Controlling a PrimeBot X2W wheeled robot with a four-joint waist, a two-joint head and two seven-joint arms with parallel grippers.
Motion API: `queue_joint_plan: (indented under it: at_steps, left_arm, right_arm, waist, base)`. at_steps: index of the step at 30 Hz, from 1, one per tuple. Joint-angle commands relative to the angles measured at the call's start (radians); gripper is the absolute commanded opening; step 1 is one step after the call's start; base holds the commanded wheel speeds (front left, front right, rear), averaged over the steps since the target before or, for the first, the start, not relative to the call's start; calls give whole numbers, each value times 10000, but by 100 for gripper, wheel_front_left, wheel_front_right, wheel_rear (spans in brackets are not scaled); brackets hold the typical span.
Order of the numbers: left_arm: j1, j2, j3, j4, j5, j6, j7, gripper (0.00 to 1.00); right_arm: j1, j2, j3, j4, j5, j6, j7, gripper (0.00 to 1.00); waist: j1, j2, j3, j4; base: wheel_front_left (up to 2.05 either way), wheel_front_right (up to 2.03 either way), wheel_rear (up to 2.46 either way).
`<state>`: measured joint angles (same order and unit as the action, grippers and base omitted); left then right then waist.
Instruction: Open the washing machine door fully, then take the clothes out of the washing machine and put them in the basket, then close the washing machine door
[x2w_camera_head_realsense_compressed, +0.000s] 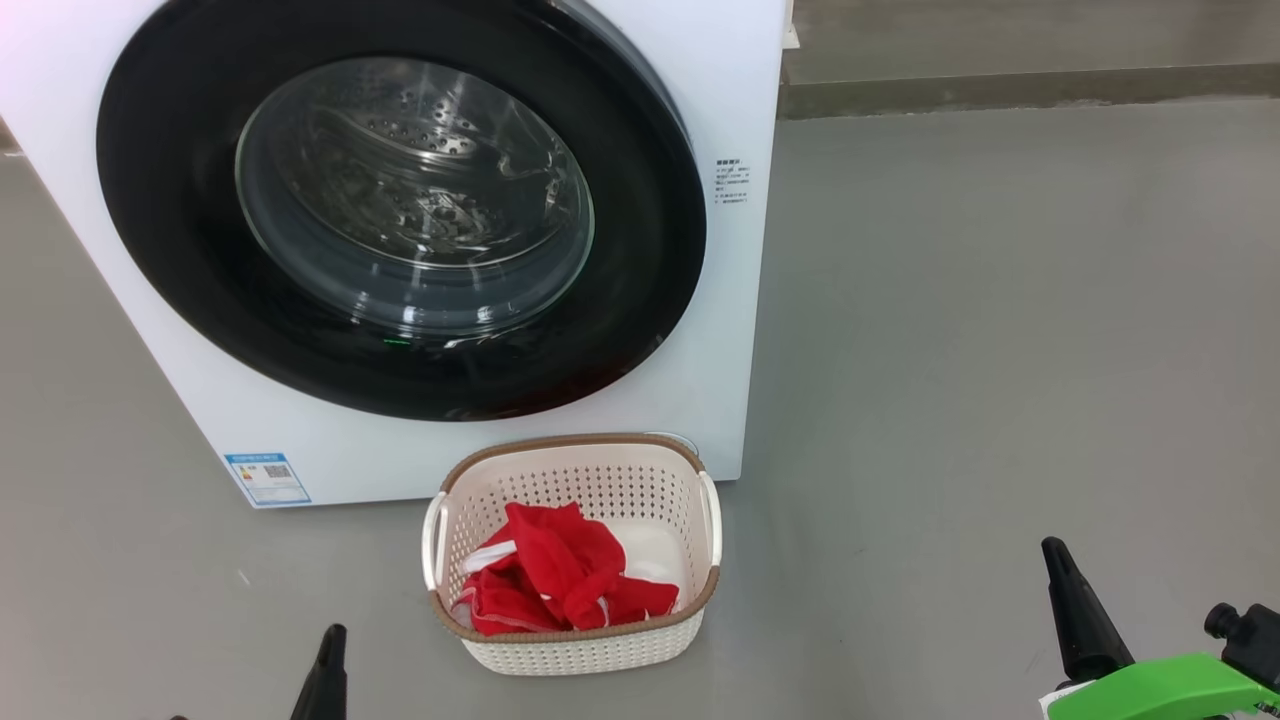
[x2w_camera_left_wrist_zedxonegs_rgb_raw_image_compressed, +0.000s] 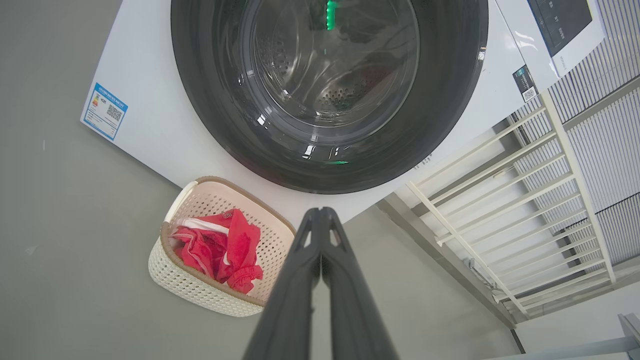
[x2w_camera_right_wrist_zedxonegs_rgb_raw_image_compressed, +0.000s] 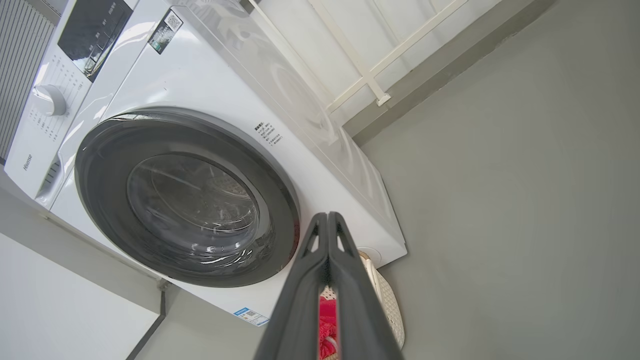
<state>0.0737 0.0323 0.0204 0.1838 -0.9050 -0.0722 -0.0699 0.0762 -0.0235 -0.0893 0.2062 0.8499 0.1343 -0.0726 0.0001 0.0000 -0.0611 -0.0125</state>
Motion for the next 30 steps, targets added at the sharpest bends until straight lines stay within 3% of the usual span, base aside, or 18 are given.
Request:
queue_joint_plan:
  at_steps: [1,30]
  left_arm:
    - [-522,105,254,-165,-330,-126,95,0]
    - [-1125,139,570,198,-3449,-339,902,0]
  right_arm:
    - [-550,-161,42,-191,396,-18,89,0]
    - [-1150,-211,-96,77,3735,-26,915,0]
  waist:
    - [-1,0,20,5]
    - [-1,0,309,61]
  base:
    - [0,0,0]
    - [0,0,0]
